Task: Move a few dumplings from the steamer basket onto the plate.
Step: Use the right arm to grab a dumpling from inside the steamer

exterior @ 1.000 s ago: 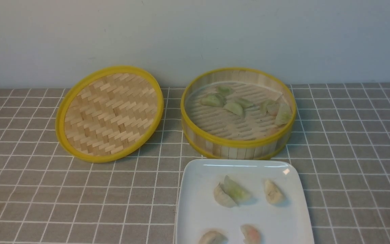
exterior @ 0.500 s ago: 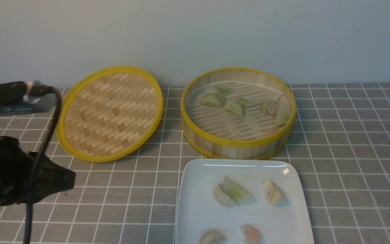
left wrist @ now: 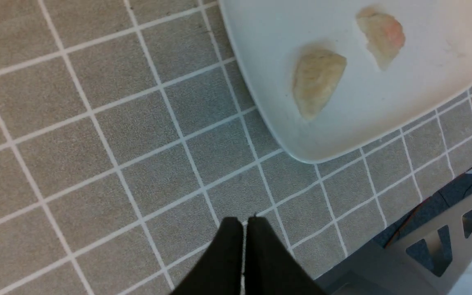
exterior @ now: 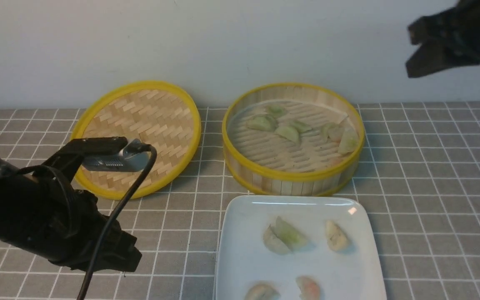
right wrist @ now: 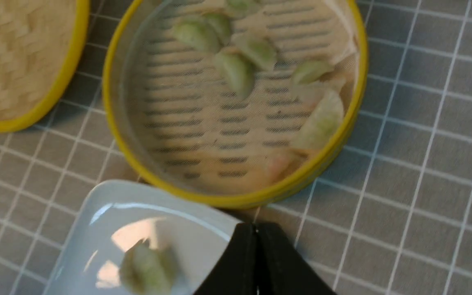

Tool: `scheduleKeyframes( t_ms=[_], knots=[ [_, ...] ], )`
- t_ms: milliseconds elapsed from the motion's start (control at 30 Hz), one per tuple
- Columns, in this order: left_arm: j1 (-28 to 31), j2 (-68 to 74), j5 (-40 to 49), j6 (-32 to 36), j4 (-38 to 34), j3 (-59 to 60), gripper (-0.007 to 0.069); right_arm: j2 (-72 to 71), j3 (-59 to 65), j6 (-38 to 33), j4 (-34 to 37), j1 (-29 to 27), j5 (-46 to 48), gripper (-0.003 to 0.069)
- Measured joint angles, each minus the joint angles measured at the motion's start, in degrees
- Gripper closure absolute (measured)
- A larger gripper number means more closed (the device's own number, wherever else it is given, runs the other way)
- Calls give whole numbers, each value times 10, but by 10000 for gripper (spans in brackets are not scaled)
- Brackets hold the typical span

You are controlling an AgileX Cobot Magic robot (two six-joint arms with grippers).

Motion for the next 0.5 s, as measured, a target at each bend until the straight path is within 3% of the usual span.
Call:
scheduleKeyframes(
  t_ms=[133, 300, 433, 500],
  knots=[
    [-3, -23, 16, -5, -1, 0, 629, 104, -91, 37, -73, 38, 3, 669],
    [-4, -73, 35, -27, 3, 0, 629, 209, -166, 54, -90, 48, 4, 659],
    [-5, -112, 38, -39, 8, 0, 629, 268, -196, 47, -90, 48, 4, 606],
    [-5, -135, 38, -42, 8, 0, 629, 303, -215, 34, -90, 48, 4, 547]
  ],
)
